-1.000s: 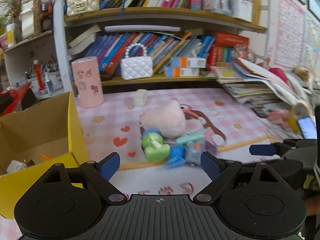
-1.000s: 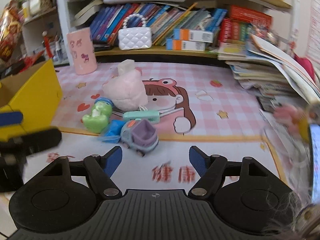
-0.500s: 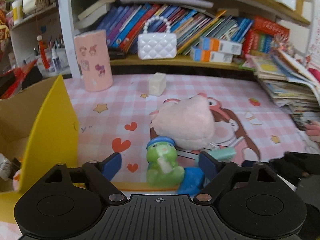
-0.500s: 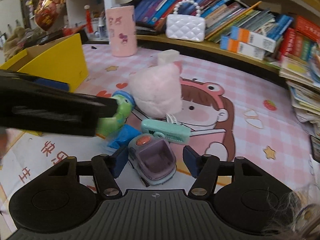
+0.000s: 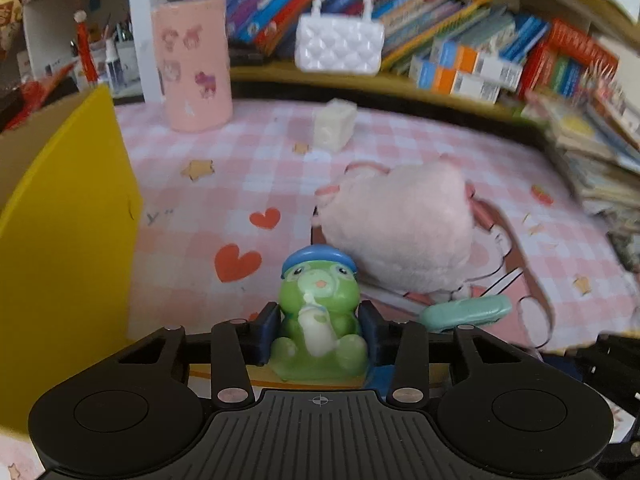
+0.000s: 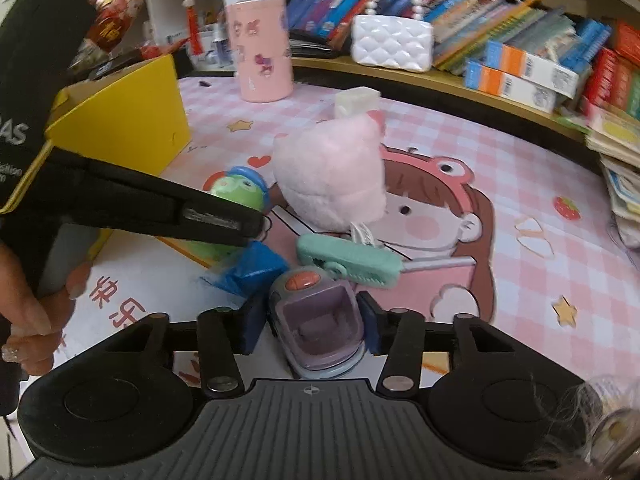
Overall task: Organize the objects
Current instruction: 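Grasp the green frog toy with the left tool while the right tool grasps the purple toy car, then carry the green frog and purple car over the yellow box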
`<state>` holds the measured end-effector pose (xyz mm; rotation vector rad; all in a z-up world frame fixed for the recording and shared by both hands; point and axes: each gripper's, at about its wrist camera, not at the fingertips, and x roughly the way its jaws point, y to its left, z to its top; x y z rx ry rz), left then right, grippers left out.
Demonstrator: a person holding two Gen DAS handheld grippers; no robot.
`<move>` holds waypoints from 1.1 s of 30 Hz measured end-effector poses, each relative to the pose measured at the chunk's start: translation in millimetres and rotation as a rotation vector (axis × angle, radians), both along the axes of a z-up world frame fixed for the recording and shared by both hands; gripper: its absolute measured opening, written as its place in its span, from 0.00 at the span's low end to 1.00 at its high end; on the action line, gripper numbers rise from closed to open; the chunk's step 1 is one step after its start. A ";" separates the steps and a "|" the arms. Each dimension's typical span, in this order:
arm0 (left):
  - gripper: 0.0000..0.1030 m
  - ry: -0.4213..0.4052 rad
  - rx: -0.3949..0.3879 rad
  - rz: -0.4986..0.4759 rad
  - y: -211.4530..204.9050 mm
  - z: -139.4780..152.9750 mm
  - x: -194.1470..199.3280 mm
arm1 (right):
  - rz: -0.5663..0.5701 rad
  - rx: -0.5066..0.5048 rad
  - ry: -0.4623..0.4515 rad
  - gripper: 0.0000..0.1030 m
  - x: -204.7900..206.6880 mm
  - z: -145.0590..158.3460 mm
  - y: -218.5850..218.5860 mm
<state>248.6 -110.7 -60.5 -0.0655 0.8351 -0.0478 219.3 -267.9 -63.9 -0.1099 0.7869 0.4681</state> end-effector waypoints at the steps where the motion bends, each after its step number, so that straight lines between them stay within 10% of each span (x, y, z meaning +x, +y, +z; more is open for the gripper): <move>1: 0.39 -0.021 -0.011 -0.006 1.6 5.8 -4.9 | -0.022 0.009 0.003 0.38 -2.7 2.5 -3.6; 17: 0.39 -0.126 -0.139 -0.132 31.7 50.9 -100.7 | -0.305 0.124 0.019 0.38 -89.1 40.2 -12.6; 33: 0.39 -0.123 -0.134 -0.124 106.0 50.1 -189.2 | -0.258 0.056 0.050 0.39 -163.5 41.0 71.1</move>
